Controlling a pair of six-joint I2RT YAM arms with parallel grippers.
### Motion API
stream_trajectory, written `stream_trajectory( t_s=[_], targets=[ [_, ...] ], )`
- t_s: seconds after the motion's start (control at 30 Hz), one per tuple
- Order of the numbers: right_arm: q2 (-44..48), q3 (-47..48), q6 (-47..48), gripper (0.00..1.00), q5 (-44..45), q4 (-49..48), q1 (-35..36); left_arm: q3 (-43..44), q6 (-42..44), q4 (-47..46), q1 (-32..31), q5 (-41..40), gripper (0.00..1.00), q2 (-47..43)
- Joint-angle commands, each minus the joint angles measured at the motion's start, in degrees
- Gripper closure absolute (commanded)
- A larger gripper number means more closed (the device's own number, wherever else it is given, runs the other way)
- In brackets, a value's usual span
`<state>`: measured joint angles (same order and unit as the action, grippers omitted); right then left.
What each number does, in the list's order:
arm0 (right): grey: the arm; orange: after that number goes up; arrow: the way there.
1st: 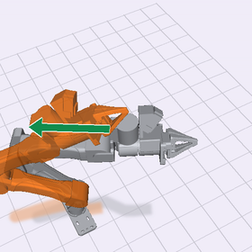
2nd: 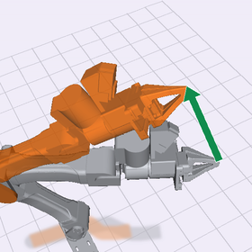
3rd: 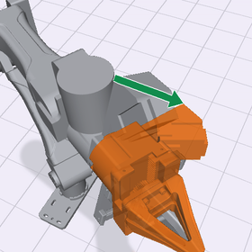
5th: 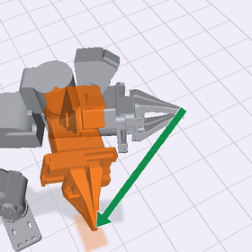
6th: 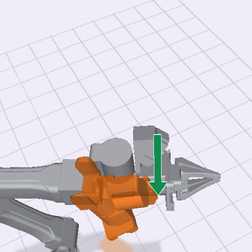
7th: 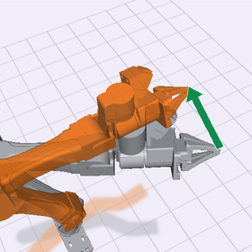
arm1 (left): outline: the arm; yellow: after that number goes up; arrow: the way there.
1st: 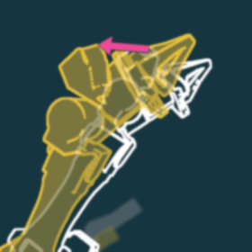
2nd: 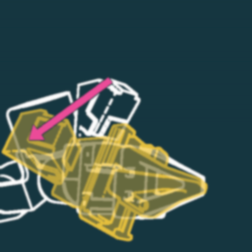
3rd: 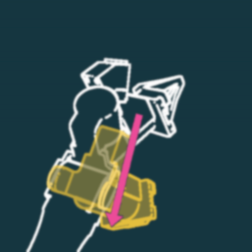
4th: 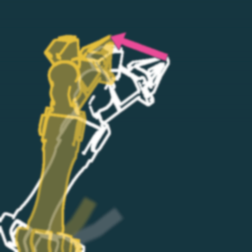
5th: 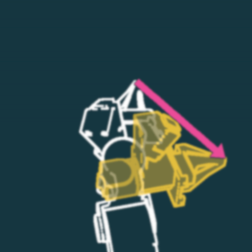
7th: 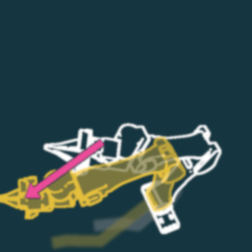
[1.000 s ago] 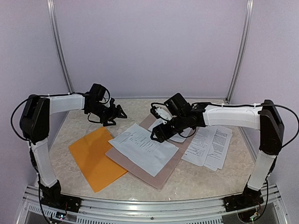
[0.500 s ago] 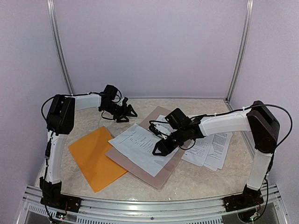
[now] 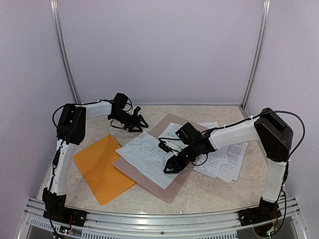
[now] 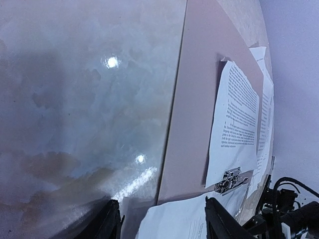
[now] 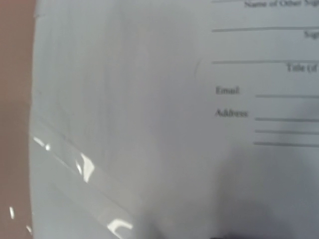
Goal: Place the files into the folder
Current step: Adjust the form pockets on the folder.
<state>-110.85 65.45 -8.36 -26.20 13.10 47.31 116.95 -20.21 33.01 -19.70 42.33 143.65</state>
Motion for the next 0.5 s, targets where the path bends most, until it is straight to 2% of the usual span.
stream_trajectory(
  t_s=[0.0,0.23,0.47],
  targets=[
    [-1.55,-0.82,0.95,0.59,-2.05,-0.58,-0.94,-1.16,3.75,3.52,0.37,4.6,0.47,1.78],
    [-1.78,-0.41,2.09,0.61,-2.5,1.02,-1.39,-2.64,5.9,3.5,0.48,8.52,0.55,2.31],
    [-2.01,-0.62,2.29,0.62,-2.28,1.37,-1.45,-2.91,6.83,3.9,0.58,9.98,0.7,1.05]
  ],
)
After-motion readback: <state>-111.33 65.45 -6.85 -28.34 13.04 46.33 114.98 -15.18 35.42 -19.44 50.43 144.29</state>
